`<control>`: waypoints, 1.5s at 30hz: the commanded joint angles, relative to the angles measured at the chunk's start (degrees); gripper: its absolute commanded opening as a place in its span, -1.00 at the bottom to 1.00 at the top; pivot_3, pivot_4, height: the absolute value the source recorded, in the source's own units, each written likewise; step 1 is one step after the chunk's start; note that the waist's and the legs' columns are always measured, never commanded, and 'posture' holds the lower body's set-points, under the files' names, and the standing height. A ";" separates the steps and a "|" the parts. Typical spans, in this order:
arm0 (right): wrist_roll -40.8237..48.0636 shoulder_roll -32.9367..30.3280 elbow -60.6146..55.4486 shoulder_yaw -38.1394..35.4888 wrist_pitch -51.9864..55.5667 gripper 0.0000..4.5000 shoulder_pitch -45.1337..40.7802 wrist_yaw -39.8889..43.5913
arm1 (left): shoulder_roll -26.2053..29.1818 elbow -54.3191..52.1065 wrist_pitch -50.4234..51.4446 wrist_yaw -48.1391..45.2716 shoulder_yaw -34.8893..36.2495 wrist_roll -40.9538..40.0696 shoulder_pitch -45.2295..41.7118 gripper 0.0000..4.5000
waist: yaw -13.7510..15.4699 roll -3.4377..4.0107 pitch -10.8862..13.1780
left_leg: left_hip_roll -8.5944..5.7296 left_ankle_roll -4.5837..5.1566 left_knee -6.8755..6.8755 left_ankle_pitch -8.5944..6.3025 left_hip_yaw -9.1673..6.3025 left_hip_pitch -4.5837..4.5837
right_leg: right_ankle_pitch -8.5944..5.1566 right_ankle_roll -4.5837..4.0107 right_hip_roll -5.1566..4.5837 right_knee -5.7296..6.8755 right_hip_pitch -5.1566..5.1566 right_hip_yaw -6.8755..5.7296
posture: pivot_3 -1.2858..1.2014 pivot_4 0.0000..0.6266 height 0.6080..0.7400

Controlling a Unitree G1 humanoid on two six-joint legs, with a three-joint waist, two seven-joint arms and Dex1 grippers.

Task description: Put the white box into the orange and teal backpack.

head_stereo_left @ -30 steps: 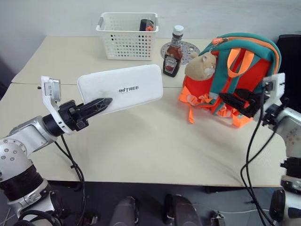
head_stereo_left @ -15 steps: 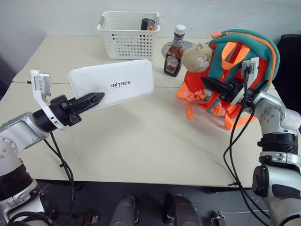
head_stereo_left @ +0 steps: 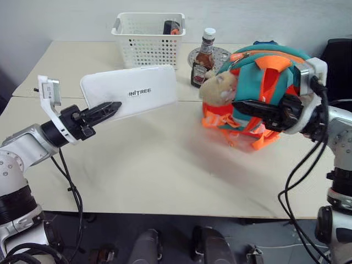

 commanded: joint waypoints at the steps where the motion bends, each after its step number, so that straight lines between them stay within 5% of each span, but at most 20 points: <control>1: 11.66 -3.41 -7.96 -4.30 4.76 -0.99 -0.21 1.23 | 1.26 -1.14 -3.04 -2.78 -1.97 0.36 -1.65 -0.38 | 0.06 -0.02 0.01 | 0.00 0.00 -0.04 0.00 0.06 -0.02 | 0.00 0.00 0.00 -0.01 -0.06 0.05 | 0.03 -0.52 1.00; 7: 22.41 -7.19 -12.58 -4.86 8.33 -0.99 2.26 -1.35 | 3.68 -3.93 -3.33 -8.36 -4.76 -1.46 -2.17 -0.38 | -0.11 -0.32 0.18 | 0.03 0.08 -0.07 -0.04 0.31 -0.04 | 0.02 0.03 0.00 0.00 -0.21 0.22 | 0.03 -0.52 1.00; 16: 14.43 -5.00 -13.64 1.16 3.24 -0.99 9.10 -6.64 | 11.11 -4.35 -5.38 -14.88 -2.19 -1.63 -2.36 -0.38 | -0.03 -0.38 0.21 | 0.02 0.08 -0.03 -0.05 0.42 0.03 | 0.03 0.02 -0.04 -0.07 -0.27 0.37 | 0.03 -0.52 1.00; 23: 14.77 -6.41 -14.53 0.28 2.17 -0.99 13.06 -4.09 | 19.03 -10.93 -2.82 -18.49 5.72 -5.78 6.78 -0.38 | -0.13 -0.38 0.21 | 0.06 0.08 -0.13 -0.10 0.47 0.01 | 0.02 0.02 -0.03 -0.04 -0.32 0.40 | 0.03 -0.52 1.00; 45: 11.30 -6.95 -13.79 3.92 -0.42 -0.99 14.35 0.03 | 21.81 -14.36 -6.58 -19.92 11.69 -8.51 14.63 -0.38 | 0.80 -0.39 0.22 | 0.09 0.12 -0.12 -0.30 0.53 0.02 | 0.05 -0.02 -0.08 -0.26 -0.36 0.43 | 0.03 -0.52 1.00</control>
